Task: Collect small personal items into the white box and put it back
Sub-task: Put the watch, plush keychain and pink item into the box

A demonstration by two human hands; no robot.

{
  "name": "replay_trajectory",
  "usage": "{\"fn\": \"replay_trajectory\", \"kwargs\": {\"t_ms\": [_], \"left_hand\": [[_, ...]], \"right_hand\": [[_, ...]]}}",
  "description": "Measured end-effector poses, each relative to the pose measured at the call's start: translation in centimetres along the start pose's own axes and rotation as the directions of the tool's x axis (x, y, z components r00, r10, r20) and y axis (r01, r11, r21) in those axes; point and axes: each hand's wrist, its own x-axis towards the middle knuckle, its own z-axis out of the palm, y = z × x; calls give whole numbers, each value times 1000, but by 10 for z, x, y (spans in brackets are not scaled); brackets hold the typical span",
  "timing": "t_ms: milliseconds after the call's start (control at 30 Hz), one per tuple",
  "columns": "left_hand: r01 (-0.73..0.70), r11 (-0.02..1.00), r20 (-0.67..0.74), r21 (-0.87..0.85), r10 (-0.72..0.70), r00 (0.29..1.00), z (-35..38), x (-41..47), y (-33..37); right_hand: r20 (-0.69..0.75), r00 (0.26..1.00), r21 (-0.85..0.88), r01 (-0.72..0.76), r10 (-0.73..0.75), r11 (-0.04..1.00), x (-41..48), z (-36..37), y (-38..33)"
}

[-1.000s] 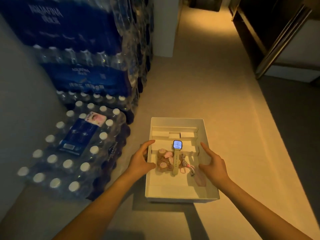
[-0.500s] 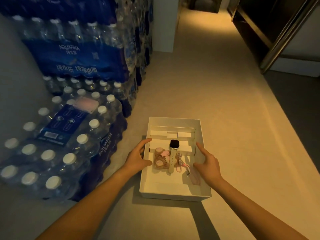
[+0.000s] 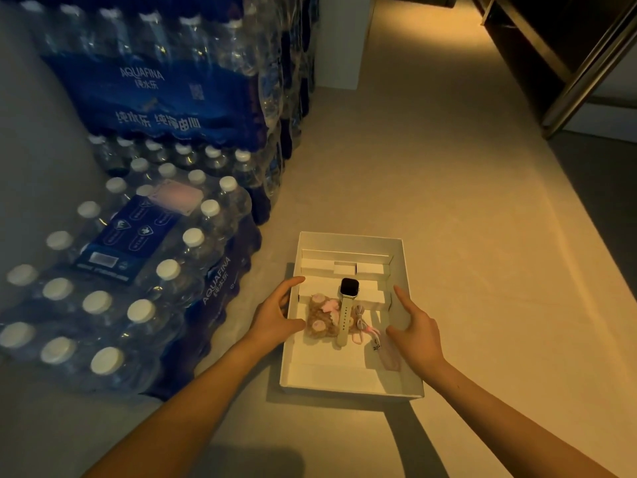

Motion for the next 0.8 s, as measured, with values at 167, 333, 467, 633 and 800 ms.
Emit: {"fn": "replay_trajectory", "kwargs": {"t_ms": [167, 333, 467, 633, 800], "left_hand": [[-3, 1000, -7, 11, 3, 1000, 0, -1, 1], [-11, 999, -23, 53, 12, 1000, 0, -4, 4], [-48, 987, -20, 156, 52, 998, 0, -8, 11], [-113, 923, -105, 368, 162, 981, -5, -17, 31], [-227, 844, -144, 485, 333, 932, -22, -27, 70]], "right_hand": [[4, 1000, -10, 7, -7, 1000, 0, 1, 1], [11, 1000, 7, 5, -5, 1000, -3, 1, 0], [65, 998, 57, -17, 14, 998, -7, -4, -8], [5, 993, -28, 118, -118, 993, -10, -21, -26], [-44, 951, -28, 305, -306, 952, -9, -36, -70]]}}
